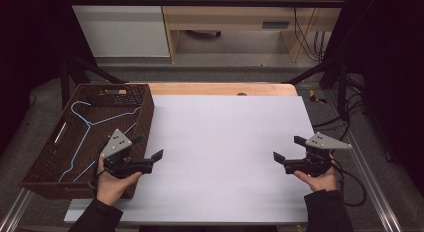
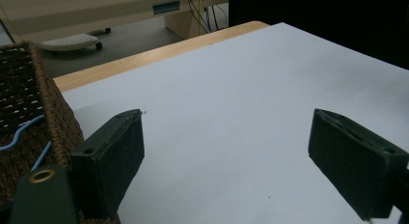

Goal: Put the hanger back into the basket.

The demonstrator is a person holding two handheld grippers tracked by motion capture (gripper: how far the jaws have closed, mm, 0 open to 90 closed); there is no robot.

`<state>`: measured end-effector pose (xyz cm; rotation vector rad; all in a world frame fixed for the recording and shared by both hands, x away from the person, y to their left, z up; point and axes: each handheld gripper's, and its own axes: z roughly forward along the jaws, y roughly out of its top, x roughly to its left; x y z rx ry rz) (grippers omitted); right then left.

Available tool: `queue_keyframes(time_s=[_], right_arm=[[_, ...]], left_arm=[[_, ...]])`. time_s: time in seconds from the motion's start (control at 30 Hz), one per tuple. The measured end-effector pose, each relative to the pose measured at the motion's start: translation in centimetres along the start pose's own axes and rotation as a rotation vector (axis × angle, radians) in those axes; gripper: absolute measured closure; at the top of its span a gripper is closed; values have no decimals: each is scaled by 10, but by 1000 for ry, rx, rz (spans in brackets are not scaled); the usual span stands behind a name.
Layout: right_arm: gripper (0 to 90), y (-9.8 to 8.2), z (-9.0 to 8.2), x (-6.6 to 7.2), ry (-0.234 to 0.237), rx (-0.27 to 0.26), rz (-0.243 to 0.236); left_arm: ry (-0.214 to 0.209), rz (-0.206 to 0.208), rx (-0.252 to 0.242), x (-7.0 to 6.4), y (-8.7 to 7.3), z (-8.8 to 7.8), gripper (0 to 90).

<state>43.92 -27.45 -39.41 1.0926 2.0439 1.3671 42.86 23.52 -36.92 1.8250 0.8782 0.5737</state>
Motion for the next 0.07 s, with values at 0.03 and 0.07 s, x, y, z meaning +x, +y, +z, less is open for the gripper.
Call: queue_keyframes(time_s=[0.03,0.07], right_arm=[[41,0,0,0,1,0,1],[41,0,0,0,-1,1,-1]], left_arm=[[-2,-2,-1,0,-1,0,123],[-2,-2,-1,0,-1,0,124]])
